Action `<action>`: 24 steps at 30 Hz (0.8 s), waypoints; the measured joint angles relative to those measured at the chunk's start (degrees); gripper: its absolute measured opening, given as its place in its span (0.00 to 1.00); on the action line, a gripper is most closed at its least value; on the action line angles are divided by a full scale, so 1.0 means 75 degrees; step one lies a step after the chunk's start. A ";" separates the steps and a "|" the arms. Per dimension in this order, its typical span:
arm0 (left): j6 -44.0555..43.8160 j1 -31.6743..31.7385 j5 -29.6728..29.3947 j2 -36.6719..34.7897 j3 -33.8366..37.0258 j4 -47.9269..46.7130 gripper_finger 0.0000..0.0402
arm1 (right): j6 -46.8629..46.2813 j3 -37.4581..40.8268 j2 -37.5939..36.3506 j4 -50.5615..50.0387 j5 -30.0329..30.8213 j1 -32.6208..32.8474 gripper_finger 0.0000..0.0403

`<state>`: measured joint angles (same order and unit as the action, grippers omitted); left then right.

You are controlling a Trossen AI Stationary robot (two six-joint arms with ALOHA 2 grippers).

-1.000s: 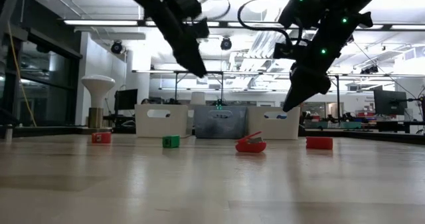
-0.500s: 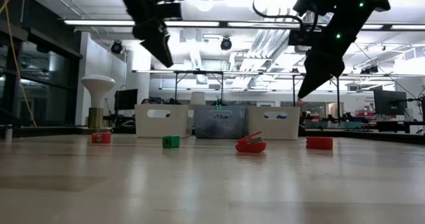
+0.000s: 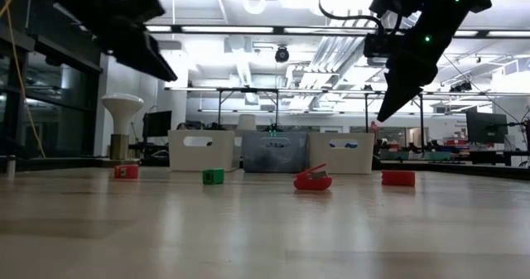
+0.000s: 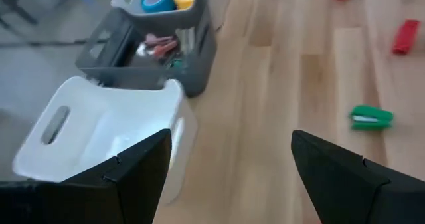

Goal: Pick and place Stapler, Stapler remover, tape
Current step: Put the right red stapler into the left white bin

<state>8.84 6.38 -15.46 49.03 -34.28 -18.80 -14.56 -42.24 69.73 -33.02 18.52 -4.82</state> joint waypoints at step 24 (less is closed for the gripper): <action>0.0770 -0.1155 -0.0812 -0.1168 0.1471 0.0777 0.76 | -0.1453 -0.0003 0.0700 -0.0427 -0.1401 0.0957 0.61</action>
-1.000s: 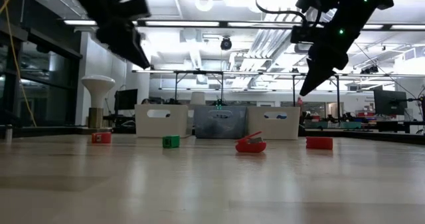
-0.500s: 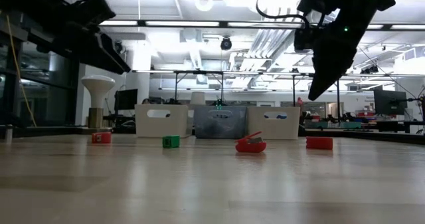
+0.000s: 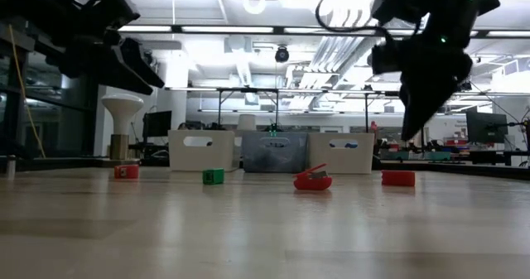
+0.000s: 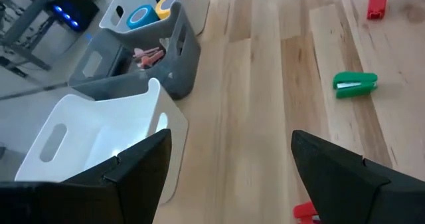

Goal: Pick and place Stapler, Stapler remover, tape
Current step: Put the right red stapler into the left white bin

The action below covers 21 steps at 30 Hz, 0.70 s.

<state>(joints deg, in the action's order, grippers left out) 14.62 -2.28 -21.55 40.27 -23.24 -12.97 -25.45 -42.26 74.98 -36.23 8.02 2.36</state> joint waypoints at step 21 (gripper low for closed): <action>0.0417 0.0000 0.0279 0.0003 0.0000 -0.0061 0.76 | -0.1095 0.0000 0.1508 0.0890 0.1404 0.1753 0.65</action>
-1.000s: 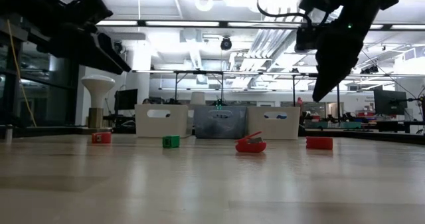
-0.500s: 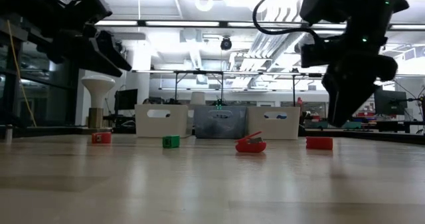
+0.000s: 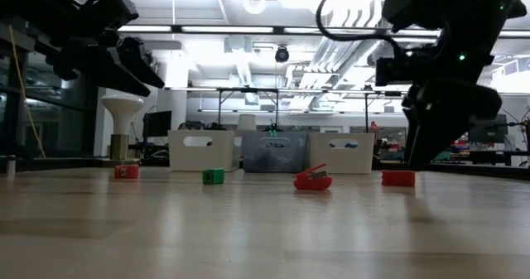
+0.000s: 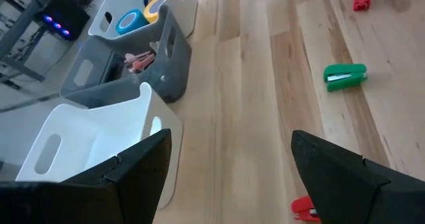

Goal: Pick and place Stapler, Stapler remover, tape
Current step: Put the right red stapler into the left white bin

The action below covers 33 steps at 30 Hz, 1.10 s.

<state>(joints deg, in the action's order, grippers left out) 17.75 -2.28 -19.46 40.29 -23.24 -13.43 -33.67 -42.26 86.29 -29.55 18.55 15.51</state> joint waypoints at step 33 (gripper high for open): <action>0.0001 0.0000 0.0140 0.0000 0.0000 -0.0280 0.76 | -0.0111 -0.0010 0.0622 0.0574 -0.1464 -0.1029 0.50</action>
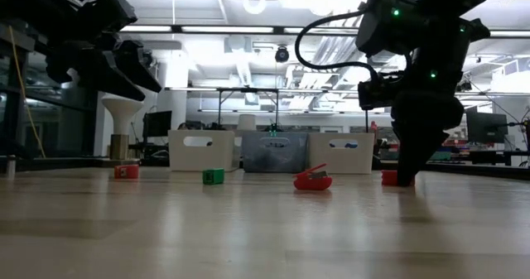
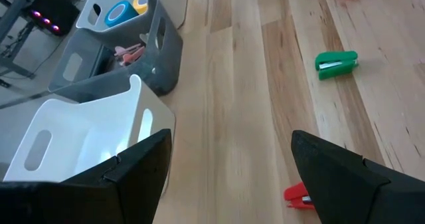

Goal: Pick and place Stapler, Stapler remover, tape
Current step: Put the right red stapler into the left white bin

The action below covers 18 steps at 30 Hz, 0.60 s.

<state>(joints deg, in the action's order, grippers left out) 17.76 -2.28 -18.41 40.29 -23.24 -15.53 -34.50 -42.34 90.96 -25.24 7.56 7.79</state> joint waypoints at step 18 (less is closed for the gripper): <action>-0.0033 0.0003 0.0168 0.0001 0.0000 0.0324 0.76 | 0.0852 0.0017 0.0000 0.0161 -0.0019 0.0012 0.24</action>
<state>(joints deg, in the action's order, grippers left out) 17.51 -2.26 -17.16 40.30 -23.24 -13.10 -28.11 -42.21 90.96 -24.04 7.42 7.89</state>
